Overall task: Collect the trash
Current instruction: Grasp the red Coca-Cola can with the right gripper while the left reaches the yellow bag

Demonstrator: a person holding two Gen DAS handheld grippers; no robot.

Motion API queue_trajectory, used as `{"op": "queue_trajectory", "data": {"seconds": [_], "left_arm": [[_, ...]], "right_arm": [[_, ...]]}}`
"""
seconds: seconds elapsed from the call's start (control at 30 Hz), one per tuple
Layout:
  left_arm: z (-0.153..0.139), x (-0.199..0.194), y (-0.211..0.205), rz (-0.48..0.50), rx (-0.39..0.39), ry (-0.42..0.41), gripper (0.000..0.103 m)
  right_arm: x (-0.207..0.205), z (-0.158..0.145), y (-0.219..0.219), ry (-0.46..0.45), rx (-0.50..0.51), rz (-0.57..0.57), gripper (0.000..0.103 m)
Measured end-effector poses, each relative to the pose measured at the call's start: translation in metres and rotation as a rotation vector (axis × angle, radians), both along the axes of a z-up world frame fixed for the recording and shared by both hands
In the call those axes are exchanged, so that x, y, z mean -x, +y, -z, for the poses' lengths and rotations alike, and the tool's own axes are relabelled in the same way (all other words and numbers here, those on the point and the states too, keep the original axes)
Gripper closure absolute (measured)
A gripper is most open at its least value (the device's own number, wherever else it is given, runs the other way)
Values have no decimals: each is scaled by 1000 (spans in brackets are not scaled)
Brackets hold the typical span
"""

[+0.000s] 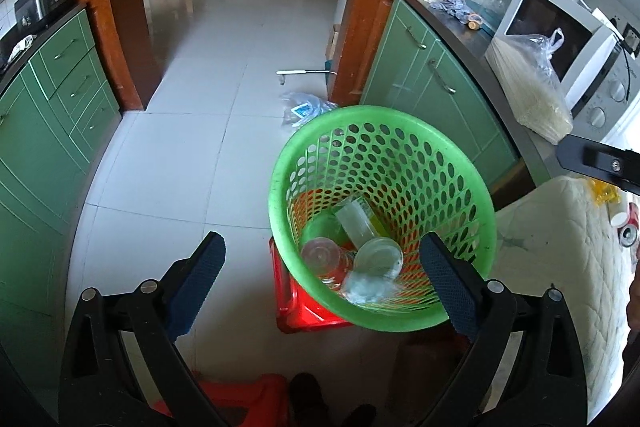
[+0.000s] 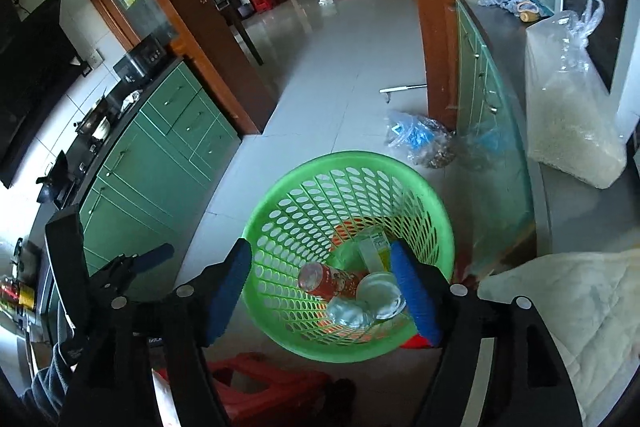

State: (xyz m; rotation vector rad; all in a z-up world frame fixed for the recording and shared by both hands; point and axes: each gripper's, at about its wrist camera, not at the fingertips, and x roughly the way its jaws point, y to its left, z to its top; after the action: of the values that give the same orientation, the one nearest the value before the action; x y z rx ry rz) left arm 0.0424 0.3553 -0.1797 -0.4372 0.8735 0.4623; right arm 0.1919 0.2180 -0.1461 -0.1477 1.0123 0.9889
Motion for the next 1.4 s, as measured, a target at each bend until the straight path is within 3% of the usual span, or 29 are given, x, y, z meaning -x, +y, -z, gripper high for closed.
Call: {"op": "queue_trajectory", "data": {"seconds": [0.17,0.43,0.87,1.07,1.2,1.4], "left_arm": [[-8,-6,-12,26,-8,-11,7],[-24,-34,-58,127,-26,-20,7],[-47,-81,-144,306,-55,-39,7],[-54,-100,-179,371,-57,-46,7],[-59,-116,-200,409,-55,-50,7],[-67,-137,-229,457,-39,-58,7]], "right_arm": [[4,-17,-37,-41,-16,31,25],[-4,-35,-133,-75,-22,169,19],[-40,-42,-321,-86,16,539,18],[-66,-47,-385,-86,61,700,18],[-85,-44,-409,-54,72,783,18],[-125,-23,-438,79,46,904,20]]}}
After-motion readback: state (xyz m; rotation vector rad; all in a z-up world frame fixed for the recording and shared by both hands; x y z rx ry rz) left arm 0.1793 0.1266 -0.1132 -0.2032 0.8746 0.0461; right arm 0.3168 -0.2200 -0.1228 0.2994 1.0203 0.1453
